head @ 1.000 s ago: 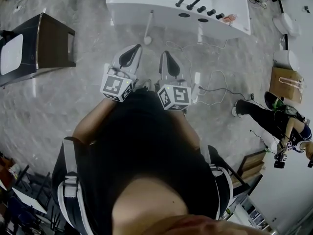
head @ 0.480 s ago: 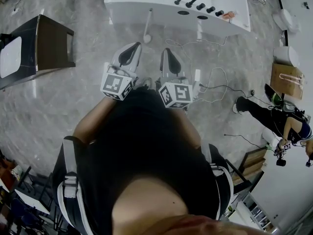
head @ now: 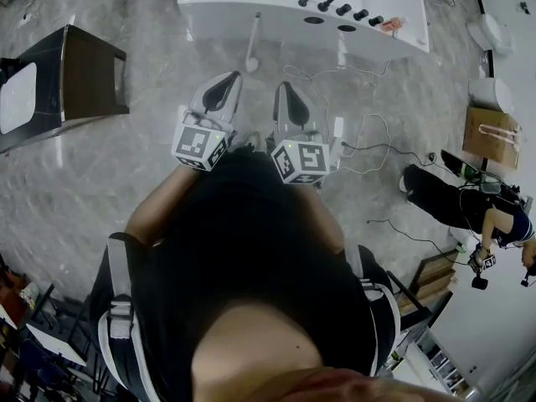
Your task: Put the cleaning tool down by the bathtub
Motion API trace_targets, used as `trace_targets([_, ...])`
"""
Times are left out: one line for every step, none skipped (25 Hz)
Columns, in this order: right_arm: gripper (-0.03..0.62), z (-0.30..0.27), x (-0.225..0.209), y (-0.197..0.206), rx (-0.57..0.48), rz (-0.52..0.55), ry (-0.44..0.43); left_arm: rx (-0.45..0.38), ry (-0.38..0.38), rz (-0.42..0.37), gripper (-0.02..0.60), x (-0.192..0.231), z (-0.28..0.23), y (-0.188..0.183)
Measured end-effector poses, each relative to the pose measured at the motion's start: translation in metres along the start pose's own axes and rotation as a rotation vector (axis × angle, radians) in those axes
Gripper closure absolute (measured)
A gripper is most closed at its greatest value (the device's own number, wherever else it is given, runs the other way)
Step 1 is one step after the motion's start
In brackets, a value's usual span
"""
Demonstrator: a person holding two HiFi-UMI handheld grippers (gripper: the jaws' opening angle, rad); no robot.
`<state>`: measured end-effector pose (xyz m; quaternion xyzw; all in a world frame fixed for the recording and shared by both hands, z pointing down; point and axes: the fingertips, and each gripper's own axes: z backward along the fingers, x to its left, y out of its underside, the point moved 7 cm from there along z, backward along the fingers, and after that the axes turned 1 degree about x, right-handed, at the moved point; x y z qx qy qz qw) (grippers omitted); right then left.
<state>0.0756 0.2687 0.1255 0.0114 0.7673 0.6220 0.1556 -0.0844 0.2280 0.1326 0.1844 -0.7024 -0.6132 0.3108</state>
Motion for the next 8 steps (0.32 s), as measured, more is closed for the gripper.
trace_targets([0.595, 0.0002, 0.0003, -0.0003, 0.0, 0.0, 0.0, 0.0, 0.0, 0.001, 0.574, -0.0001, 0.0001, -0.0001])
trace_targets([0.595, 0.0006, 0.0006, -0.0008, -0.001, 0.001, 0.0, 0.0, 0.001, 0.002, 0.574, -0.0003, 0.0004, -0.0004])
trace_targets([0.595, 0.0012, 0.0007, -0.0011, -0.001, 0.001, -0.001, 0.0, 0.001, 0.003, 0.574, -0.0008, 0.0006, -0.0005])
trace_targets([0.595, 0.0019, 0.0006, -0.0014, -0.002, 0.002, -0.001, 0.0, 0.001, 0.003, 0.574, -0.0014, 0.0009, -0.0005])
trace_targets([0.595, 0.0025, 0.0004, -0.0015, -0.002, 0.002, -0.002, 0.0, 0.001, 0.004, 0.574, -0.002, 0.0011, -0.0004])
trace_targets([0.595, 0.0032, 0.0002, -0.0015, -0.002, 0.002, -0.002, 0.0, 0.0, 0.004, 0.574, -0.0026, 0.0013, -0.0003])
trace_targets([0.595, 0.0039, -0.0001, -0.0014, -0.001, 0.002, -0.002, 0.0, 0.0, 0.004, 0.574, -0.0033, 0.0014, -0.0002])
trace_targets([0.595, 0.0045, -0.0003, -0.0013, -0.001, 0.002, -0.003, -0.001, 0.0, 0.005, 0.574, -0.0039, 0.0015, -0.0002])
